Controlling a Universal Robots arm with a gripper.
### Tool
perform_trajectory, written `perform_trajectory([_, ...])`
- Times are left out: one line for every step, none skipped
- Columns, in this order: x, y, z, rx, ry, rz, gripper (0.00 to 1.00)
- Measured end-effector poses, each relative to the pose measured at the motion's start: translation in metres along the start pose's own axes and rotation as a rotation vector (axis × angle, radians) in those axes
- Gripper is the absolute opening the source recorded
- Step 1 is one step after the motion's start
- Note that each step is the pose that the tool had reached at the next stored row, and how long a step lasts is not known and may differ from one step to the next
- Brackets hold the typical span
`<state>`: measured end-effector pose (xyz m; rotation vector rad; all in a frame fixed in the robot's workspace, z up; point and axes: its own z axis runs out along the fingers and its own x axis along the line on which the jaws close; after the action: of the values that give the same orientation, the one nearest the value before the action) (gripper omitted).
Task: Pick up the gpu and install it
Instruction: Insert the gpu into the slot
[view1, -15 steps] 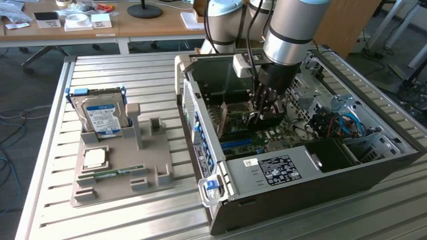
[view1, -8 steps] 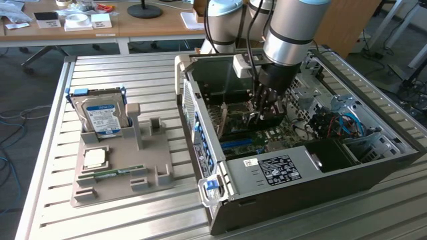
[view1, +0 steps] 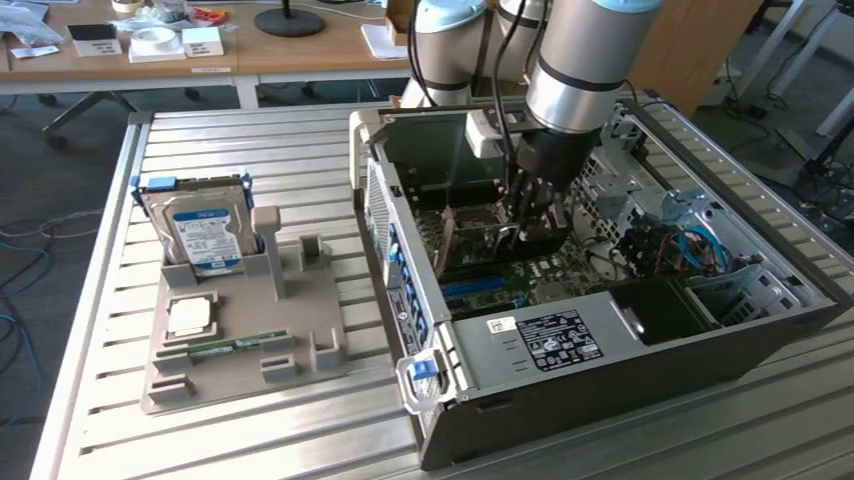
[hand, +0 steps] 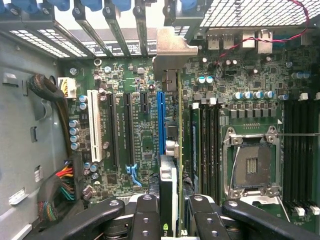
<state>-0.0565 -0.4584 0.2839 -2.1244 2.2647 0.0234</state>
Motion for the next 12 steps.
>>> perform_trajectory([0.0,0.0,0.0,0.0,0.0,0.0,0.27])
perform_trajectory([0.0,0.0001,0.0,0.0,0.0,0.0,0.27])
perform_trajectory([0.0,0.0001,0.0001,0.0001,-0.0002,0.0,0.27])
perform_trajectory([0.0005,0.0003,0.0003,0.0002,-0.0005,0.0,0.27])
perform_trajectory([0.0015,0.0005,0.0003,0.0002,-0.0007,0.0,0.27])
perform_trajectory([0.0025,0.0008,0.0004,0.0001,-0.0009,0.0,0.27])
perform_trajectory([0.0033,0.0011,0.0005,0.0001,-0.001,0.0,0.27])
perform_trajectory([0.004,0.0013,0.0009,0.0001,-0.0011,-0.001,0.27])
perform_trajectory([0.0046,0.0017,0.0015,0.0002,-0.0014,-0.001,0.27])
perform_trajectory([0.005,0.0021,0.0019,0.0003,-0.0015,-0.002,0.27])
perform_trajectory([0.0055,0.0027,0.0021,0.0002,-0.0014,-0.002,0.27])
perform_trajectory([0.0058,0.0034,0.0023,0.0003,-0.0015,-0.002,0.27])
